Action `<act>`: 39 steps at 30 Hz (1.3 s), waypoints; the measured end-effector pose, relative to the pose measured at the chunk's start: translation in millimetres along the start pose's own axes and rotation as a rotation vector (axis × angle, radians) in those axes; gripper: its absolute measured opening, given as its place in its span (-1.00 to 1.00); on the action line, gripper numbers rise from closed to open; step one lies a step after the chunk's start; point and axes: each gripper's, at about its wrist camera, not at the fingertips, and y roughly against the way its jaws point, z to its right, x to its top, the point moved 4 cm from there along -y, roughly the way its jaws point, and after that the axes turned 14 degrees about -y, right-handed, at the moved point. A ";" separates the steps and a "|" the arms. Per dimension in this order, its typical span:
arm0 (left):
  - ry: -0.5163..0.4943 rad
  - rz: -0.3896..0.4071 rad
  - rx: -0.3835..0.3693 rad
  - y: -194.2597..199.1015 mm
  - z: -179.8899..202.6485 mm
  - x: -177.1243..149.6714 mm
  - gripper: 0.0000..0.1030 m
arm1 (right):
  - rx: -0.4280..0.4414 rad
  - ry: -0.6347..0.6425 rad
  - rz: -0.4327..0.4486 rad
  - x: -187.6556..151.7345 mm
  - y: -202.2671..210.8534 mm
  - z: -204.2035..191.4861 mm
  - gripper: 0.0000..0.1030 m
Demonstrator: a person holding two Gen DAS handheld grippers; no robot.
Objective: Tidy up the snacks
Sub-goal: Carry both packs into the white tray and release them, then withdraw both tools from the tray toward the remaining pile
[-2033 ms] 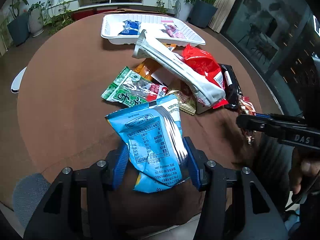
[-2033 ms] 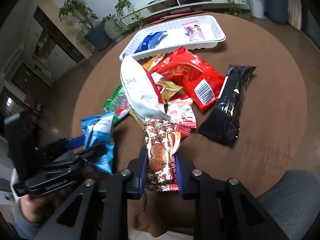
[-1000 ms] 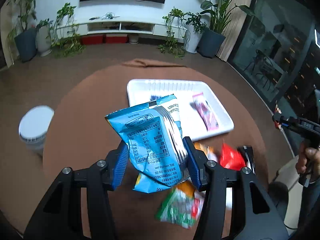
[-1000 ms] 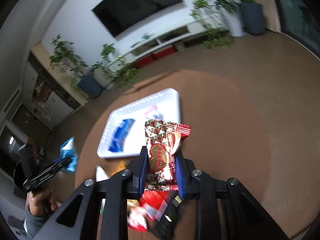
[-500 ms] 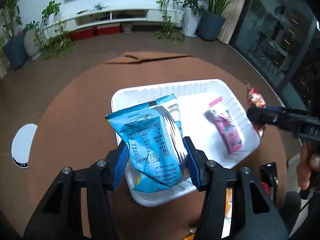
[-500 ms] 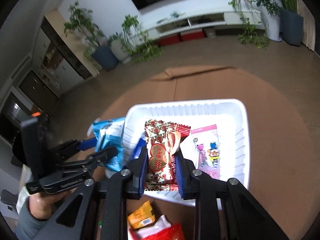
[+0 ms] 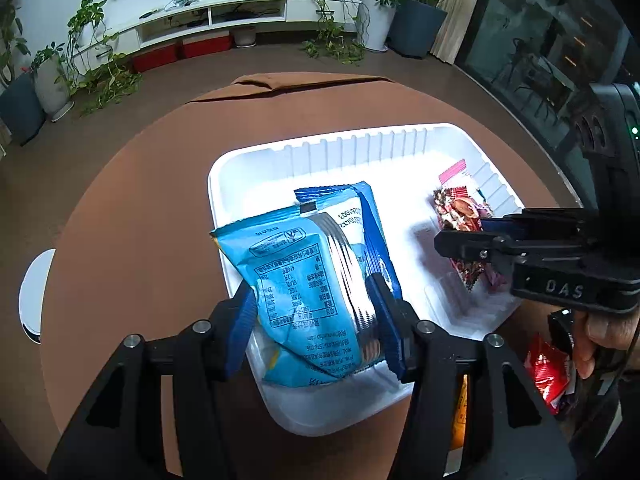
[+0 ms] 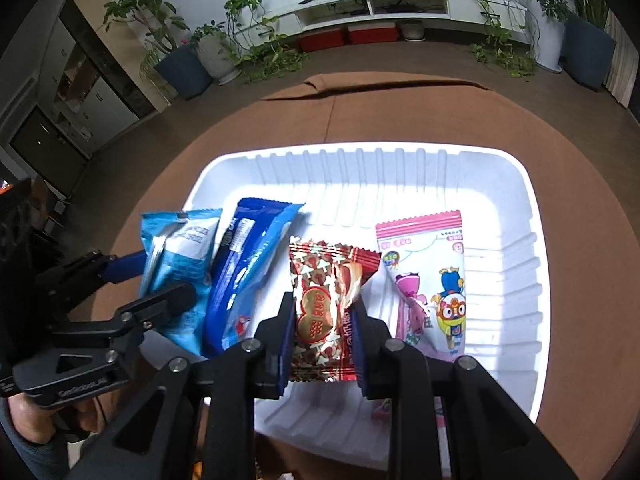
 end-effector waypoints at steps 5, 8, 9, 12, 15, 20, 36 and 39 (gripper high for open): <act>-0.010 0.004 0.014 -2.2 0.0 2.2 0.10 | -0.028 0.011 -0.016 -1.6 -11.3 -0.7 -0.46; -0.020 -0.002 0.011 -4.1 1.2 0.9 0.20 | -0.028 0.011 -0.017 -1.8 -14.6 0.0 -0.43; -0.028 -0.003 0.016 -4.8 2.3 0.7 0.23 | -0.029 0.016 -0.015 -1.5 -14.3 -0.7 -0.43; -0.035 -0.001 0.018 -4.0 3.9 0.5 0.31 | -0.037 0.027 -0.012 -1.8 -15.0 -6.5 -0.42; -0.039 0.002 0.015 -0.9 5.2 0.6 0.36 | -0.025 0.027 -0.017 -5.1 -16.5 -7.0 -0.27; -0.028 0.017 0.025 11.3 3.1 -2.6 0.48 | -0.047 0.029 0.014 -5.9 -9.0 -5.2 0.01; 0.031 0.196 0.138 115.6 28.7 -62.8 1.00 | 0.189 -0.085 0.199 -62.9 123.3 5.2 0.83; 0.086 0.236 0.089 138.3 50.3 -88.6 1.00 | 0.188 -0.094 0.235 -91.4 144.0 14.1 0.83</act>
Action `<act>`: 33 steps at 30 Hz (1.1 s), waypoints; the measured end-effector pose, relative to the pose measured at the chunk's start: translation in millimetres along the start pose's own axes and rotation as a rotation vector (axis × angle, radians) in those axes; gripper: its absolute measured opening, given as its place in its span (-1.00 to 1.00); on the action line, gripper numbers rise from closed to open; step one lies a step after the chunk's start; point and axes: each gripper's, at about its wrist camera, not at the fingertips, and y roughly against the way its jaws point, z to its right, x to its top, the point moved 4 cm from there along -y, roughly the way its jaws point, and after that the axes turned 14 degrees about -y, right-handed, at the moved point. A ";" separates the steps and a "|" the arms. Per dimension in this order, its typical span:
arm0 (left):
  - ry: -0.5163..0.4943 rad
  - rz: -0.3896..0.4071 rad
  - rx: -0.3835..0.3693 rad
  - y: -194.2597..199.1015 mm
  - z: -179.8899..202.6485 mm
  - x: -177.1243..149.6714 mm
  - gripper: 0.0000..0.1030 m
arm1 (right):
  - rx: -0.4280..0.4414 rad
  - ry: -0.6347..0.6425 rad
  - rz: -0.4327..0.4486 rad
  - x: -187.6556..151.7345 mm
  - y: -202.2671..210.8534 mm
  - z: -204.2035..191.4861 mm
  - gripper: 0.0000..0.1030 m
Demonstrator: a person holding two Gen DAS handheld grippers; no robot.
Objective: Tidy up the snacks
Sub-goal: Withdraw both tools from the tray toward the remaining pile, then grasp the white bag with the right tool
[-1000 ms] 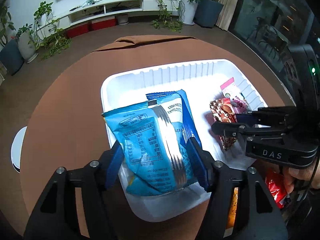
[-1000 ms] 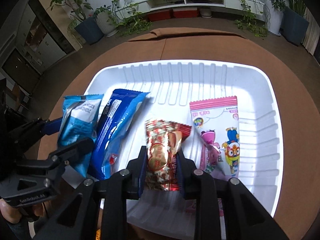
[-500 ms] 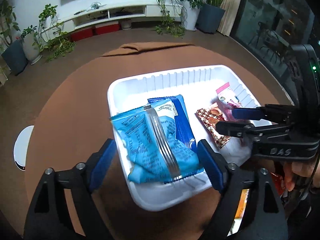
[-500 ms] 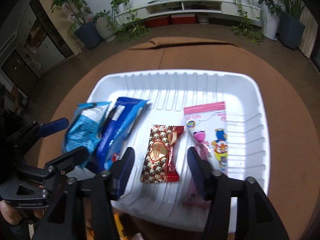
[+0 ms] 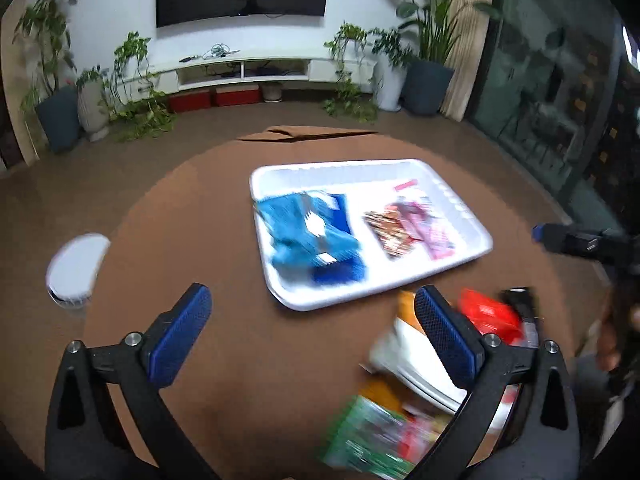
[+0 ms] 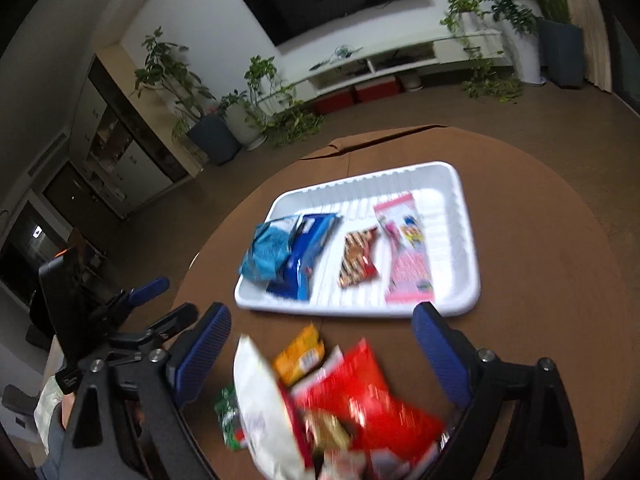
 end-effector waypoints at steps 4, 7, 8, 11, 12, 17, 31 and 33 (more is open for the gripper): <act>0.150 -0.025 -0.057 22.7 20.0 -39.8 0.99 | -0.043 0.013 0.045 -36.2 23.2 9.2 0.83; 0.236 -0.040 -0.082 31.7 29.2 -72.6 0.99 | -0.050 0.069 0.004 -67.3 21.7 3.0 0.82; 0.254 -0.048 -0.078 36.2 33.4 -86.6 0.99 | -0.066 0.117 -0.003 -77.0 18.9 -2.8 0.81; 0.252 -0.084 -0.069 47.5 45.1 -113.4 0.99 | -0.101 0.239 -0.029 -92.3 7.3 -19.2 0.64; 0.237 -0.091 -0.057 51.3 48.7 -117.6 0.99 | -0.106 0.267 -0.057 -96.2 -0.8 -24.8 0.59; 0.186 -0.093 -0.004 70.8 59.2 -126.5 0.99 | -0.121 0.385 -0.142 -113.7 -32.5 -46.0 0.31; 0.222 -0.108 -0.034 56.9 39.9 -119.5 1.00 | -0.222 0.437 -0.311 -123.0 -82.3 -42.7 -0.06; 0.221 -0.120 -0.036 54.0 40.3 -120.3 0.99 | -0.228 0.441 -0.330 -124.1 -84.5 -41.1 -0.14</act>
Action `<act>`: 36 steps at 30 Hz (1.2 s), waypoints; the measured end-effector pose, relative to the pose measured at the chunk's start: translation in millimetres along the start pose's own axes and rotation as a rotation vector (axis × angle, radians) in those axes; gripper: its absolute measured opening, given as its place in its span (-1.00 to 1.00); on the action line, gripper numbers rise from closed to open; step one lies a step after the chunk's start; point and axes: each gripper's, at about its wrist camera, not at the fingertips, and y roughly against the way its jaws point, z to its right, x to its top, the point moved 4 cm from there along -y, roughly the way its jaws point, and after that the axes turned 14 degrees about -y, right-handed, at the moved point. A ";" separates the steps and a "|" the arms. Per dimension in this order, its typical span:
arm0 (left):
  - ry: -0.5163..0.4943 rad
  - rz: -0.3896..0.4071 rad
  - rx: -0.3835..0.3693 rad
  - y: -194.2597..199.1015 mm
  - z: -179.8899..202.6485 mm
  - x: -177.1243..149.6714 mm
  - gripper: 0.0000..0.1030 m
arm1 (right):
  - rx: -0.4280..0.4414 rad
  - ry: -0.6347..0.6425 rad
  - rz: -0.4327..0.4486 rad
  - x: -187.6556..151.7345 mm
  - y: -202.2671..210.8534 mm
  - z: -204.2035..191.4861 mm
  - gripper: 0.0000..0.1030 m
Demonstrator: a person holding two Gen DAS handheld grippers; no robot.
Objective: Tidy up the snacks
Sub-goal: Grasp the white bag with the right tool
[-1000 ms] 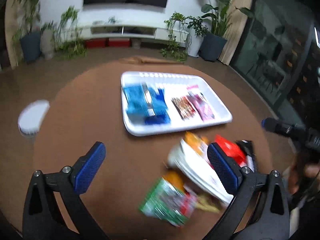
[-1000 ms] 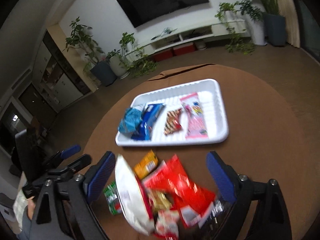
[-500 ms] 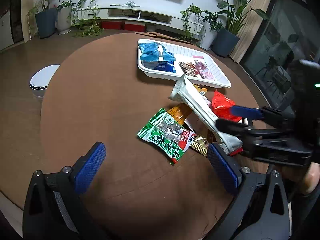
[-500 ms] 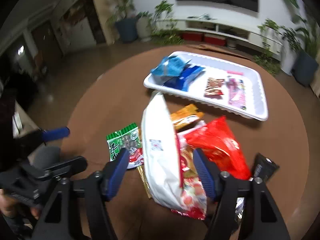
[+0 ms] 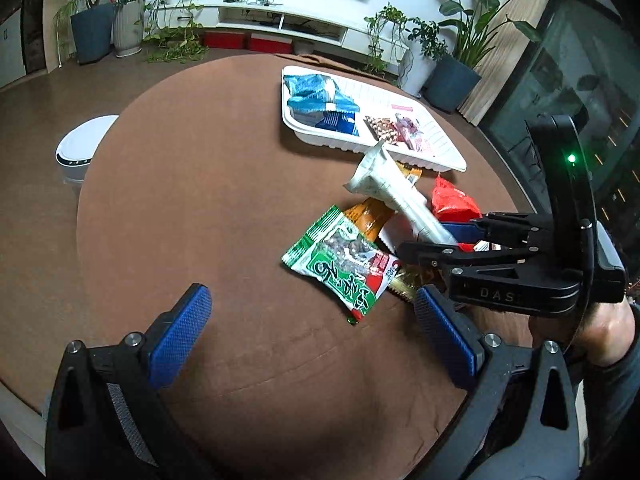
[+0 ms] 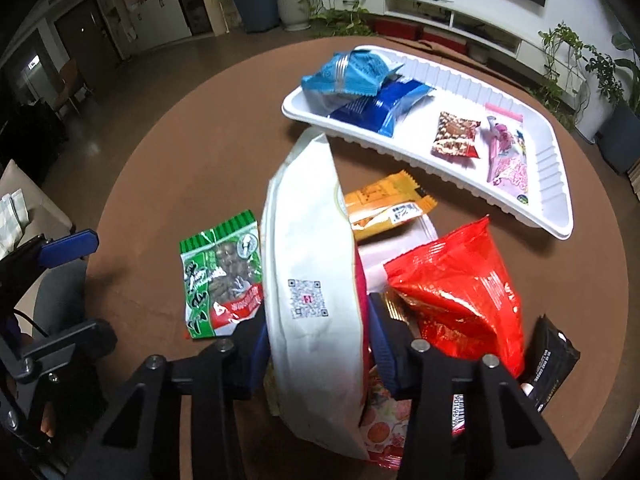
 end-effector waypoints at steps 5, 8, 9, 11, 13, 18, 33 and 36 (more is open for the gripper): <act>-0.002 -0.013 0.004 -4.3 -0.9 -0.6 0.99 | 0.026 -0.023 -0.001 0.8 3.2 2.9 -0.54; -0.001 -0.019 0.009 -7.7 -2.3 0.5 0.99 | 0.055 -0.042 0.002 -1.4 6.7 4.8 -0.58; -0.001 -0.022 0.009 -9.3 -2.4 0.6 0.99 | 0.069 -0.057 0.003 -1.7 7.8 6.4 -0.59; 0.000 -0.027 0.010 -11.5 -2.3 1.1 0.99 | 0.106 -0.096 0.011 -2.6 13.1 11.3 -0.59; -0.001 -0.031 0.010 -12.9 -1.5 1.9 0.99 | 0.149 -0.138 0.025 -3.1 19.8 16.3 -0.60; -0.009 -0.055 0.027 -20.6 3.8 7.2 0.99 | 0.248 -0.235 0.092 -8.1 47.2 28.8 -0.60; 0.016 -0.215 0.105 -93.1 16.0 32.5 0.97 | 0.340 -0.345 0.211 -35.9 81.0 62.3 -0.61; -0.031 -0.203 0.120 -96.5 17.2 35.2 0.80 | 0.328 -0.321 0.211 -35.2 77.9 59.5 -0.66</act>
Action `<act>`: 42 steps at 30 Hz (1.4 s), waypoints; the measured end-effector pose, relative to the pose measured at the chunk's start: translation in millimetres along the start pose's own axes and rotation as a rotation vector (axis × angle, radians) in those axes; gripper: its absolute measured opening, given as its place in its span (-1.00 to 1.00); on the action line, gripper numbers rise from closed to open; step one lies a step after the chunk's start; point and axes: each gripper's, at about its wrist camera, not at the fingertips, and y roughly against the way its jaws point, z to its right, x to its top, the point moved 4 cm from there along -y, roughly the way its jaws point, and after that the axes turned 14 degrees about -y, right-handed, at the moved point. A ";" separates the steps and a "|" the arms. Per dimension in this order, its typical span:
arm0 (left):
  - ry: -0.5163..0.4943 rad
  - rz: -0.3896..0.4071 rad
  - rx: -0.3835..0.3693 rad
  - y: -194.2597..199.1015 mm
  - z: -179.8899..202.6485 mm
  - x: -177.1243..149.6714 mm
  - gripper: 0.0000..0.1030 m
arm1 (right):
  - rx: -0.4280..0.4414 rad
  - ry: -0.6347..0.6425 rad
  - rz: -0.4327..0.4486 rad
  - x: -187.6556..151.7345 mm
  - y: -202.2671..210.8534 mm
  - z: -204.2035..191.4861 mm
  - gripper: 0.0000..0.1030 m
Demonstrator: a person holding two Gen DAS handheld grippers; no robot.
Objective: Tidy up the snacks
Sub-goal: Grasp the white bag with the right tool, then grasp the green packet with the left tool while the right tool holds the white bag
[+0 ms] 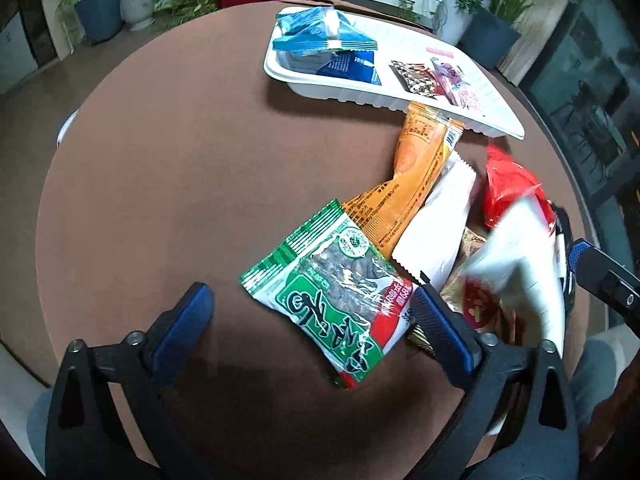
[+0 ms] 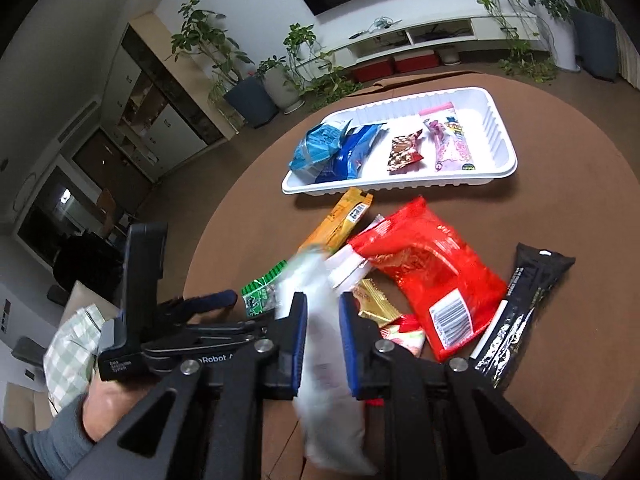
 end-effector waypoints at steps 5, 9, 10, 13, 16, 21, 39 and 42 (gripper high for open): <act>-0.064 -0.017 0.021 -4.6 2.5 3.4 0.72 | -0.080 0.055 -0.017 -7.1 -5.9 -0.5 -0.68; -0.092 -0.051 0.022 -7.2 4.2 5.8 0.83 | -0.109 0.147 -0.052 -22.7 -0.1 -17.4 -0.65; -0.093 -0.056 0.022 -7.7 4.4 6.3 0.85 | -0.118 0.172 -0.072 -29.3 -0.7 -21.5 -0.63; -0.089 -0.052 0.021 -10.9 4.6 10.2 0.87 | -0.158 0.205 -0.084 -40.5 -3.6 -22.6 -0.32; -0.109 -0.030 0.011 -13.1 6.1 14.4 0.79 | -0.192 0.182 -0.091 -43.3 -8.5 -14.5 -0.06; -0.134 0.010 -0.036 -6.6 3.0 17.5 -0.09 | -0.216 0.209 -0.121 -49.5 -17.8 -19.0 0.11; -0.106 -0.008 -0.254 -2.1 2.4 11.6 -0.49 | -0.266 0.242 -0.204 -71.3 -39.8 -16.5 0.24; -0.095 -0.016 -0.288 -2.3 5.4 10.5 -0.10 | -0.259 0.225 -0.214 -72.8 -40.2 -14.0 0.24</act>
